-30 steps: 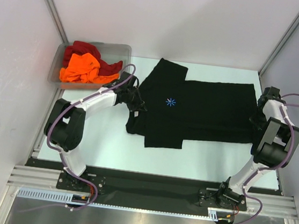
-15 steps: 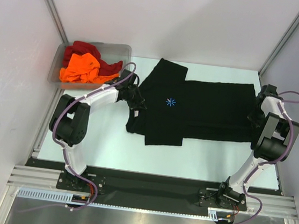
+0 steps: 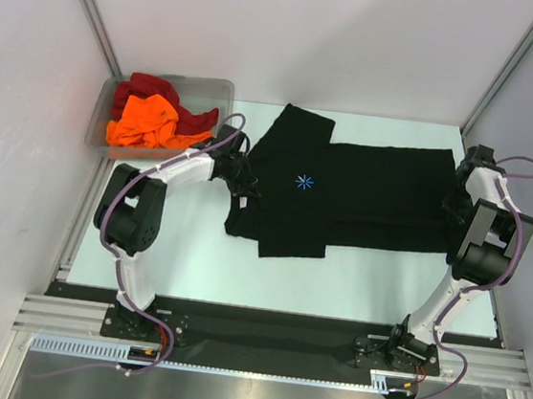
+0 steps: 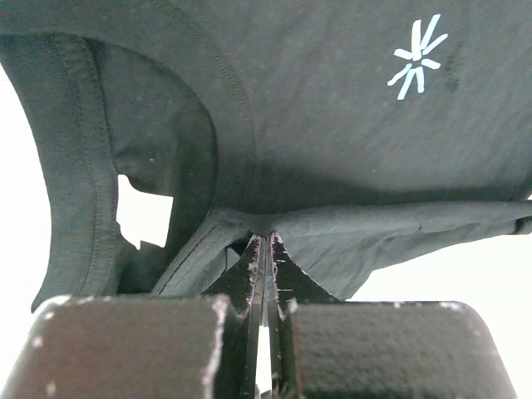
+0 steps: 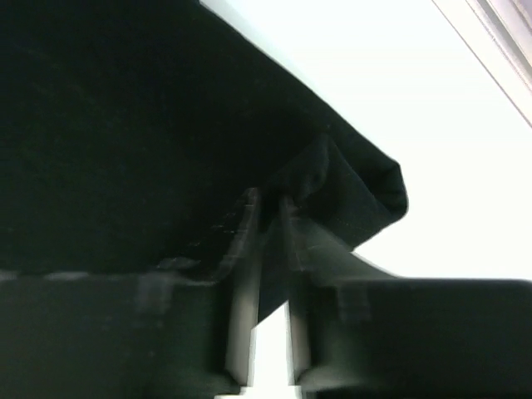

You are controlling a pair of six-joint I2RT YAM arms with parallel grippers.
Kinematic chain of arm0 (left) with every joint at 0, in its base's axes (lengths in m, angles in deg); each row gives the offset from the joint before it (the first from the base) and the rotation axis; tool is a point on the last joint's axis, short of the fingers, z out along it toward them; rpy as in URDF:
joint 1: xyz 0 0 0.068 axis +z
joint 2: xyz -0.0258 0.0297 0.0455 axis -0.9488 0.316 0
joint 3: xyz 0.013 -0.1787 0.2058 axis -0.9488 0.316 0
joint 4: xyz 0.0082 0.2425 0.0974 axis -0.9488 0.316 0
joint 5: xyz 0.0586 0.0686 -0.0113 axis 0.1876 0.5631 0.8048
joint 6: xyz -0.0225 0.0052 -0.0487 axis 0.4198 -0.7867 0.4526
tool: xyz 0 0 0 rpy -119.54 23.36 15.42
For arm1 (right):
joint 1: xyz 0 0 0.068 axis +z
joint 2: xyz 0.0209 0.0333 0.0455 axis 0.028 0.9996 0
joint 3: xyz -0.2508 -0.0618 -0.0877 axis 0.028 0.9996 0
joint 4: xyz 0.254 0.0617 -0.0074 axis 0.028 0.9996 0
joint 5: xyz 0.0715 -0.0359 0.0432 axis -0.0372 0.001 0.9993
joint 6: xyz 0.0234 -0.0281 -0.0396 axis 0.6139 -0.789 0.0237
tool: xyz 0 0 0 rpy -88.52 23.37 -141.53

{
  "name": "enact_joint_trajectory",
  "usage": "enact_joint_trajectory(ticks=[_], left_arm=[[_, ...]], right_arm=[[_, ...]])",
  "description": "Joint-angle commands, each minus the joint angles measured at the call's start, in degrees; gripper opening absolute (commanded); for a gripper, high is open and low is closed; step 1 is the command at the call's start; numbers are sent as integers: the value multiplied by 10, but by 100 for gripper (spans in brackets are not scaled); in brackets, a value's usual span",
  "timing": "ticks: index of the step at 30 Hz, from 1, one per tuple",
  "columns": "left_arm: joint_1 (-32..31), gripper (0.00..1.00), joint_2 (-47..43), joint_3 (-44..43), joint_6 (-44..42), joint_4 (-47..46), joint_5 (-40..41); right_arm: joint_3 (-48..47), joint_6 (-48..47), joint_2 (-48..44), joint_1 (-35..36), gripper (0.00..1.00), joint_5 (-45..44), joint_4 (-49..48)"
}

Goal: Fold and stack the t-shirts
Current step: Fold the tshirt

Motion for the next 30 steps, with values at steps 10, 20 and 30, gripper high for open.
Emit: enact_joint_trajectory(ticks=[10,20,30], left_arm=[[-7,68,-133,-58,-169,142,177],[-9,68,-338,263,-49,19,34],[-5,69,-238,294,65,-100,14]], right_arm=[[-139,-19,-8,29,71,-23,106],[6,-18,-179,31,89,94,84],[111,-6,-272,31,100,132,76]])
